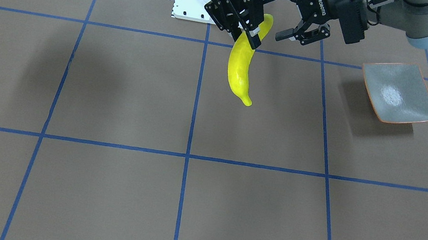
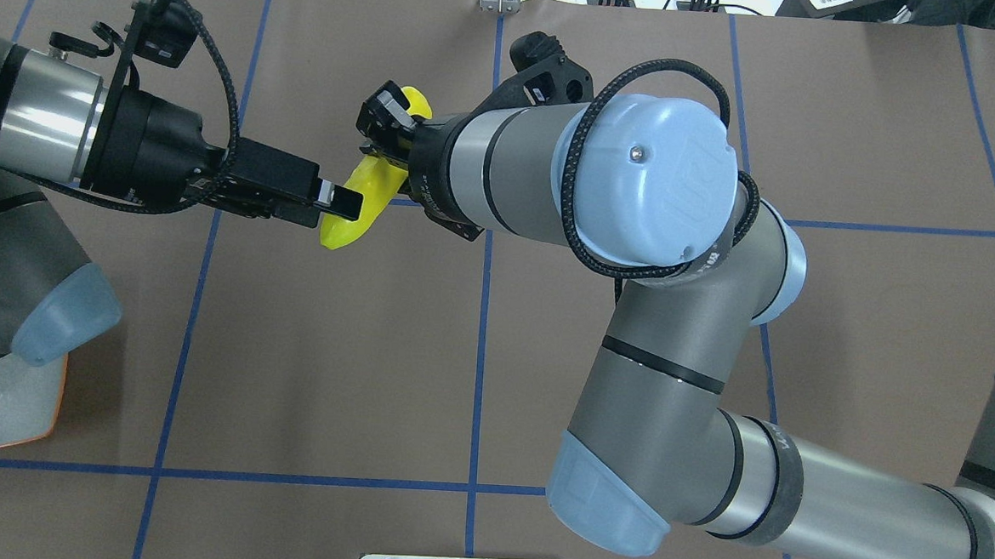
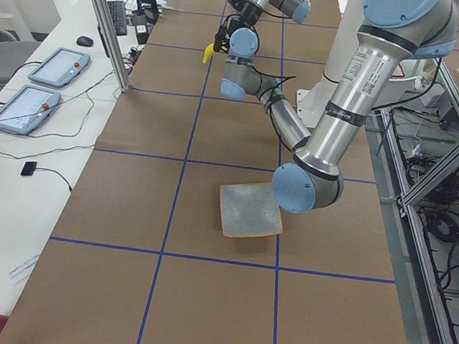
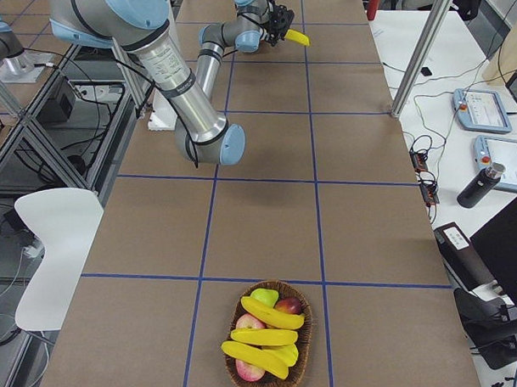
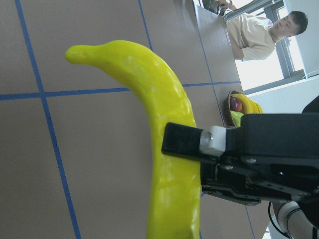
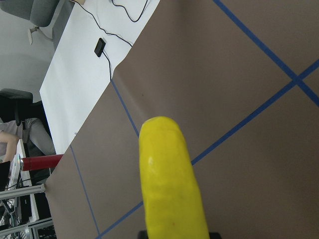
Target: Transfer all bananas from basket to plate
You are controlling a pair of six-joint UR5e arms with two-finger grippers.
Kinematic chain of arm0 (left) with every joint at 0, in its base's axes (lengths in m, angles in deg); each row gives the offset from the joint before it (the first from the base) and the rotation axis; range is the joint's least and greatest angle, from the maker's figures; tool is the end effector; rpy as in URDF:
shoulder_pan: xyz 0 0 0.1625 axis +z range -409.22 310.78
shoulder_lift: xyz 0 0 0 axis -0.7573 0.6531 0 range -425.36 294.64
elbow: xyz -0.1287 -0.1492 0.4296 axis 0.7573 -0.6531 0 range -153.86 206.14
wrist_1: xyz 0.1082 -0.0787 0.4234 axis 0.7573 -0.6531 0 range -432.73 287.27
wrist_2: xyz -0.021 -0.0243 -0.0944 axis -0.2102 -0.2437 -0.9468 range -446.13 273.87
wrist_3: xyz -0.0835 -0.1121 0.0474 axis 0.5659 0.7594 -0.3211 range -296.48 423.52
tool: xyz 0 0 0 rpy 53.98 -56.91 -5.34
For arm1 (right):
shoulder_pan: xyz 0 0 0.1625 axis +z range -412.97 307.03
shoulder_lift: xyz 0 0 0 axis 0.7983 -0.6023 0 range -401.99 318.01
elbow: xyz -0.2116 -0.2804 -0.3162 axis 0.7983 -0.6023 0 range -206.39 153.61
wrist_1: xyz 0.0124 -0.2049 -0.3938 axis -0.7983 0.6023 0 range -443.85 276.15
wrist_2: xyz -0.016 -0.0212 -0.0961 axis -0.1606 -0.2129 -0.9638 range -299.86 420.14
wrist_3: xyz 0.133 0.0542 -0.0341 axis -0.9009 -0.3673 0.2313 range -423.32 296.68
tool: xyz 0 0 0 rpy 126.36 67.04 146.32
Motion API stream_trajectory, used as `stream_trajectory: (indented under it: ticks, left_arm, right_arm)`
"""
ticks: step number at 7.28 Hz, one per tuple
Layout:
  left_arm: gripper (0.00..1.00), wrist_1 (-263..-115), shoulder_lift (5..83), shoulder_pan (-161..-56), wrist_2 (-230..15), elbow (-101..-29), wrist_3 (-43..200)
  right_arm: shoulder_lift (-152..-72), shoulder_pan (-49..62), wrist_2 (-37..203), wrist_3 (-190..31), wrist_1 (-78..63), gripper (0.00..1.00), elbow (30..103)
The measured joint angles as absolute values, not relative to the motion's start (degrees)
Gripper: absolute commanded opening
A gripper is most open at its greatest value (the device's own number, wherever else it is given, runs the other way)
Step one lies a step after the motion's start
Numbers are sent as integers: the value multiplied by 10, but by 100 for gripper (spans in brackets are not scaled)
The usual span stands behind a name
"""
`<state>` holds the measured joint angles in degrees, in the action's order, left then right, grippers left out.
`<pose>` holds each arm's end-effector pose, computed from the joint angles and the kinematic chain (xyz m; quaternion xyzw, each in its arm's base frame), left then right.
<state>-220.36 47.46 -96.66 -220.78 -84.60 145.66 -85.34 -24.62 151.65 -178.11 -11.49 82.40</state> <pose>0.3664 -0.4426 0.1881 0.1182 0.7451 0.0774 0.6519 -0.5355 -0.4359 0.0205 0.0106 -0.6631 0.3269 0.6733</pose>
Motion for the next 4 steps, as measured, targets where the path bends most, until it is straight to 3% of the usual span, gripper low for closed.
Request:
stream_trajectory:
  ticks: [2, 3, 4]
  left_arm:
    - [17, -2203, 476, -964, -2208, -844, 1456]
    - [0, -2203, 476, -964, -2208, -844, 1456]
    - [0, -2204, 476, -964, -2208, -844, 1455]
  right_arm:
    - [-847, -249, 1516, -1781, -115, 0, 824]
    - [-846, -249, 1516, -1780, -115, 0, 824]
    - [-846, -249, 1516, -1778, -115, 21, 825]
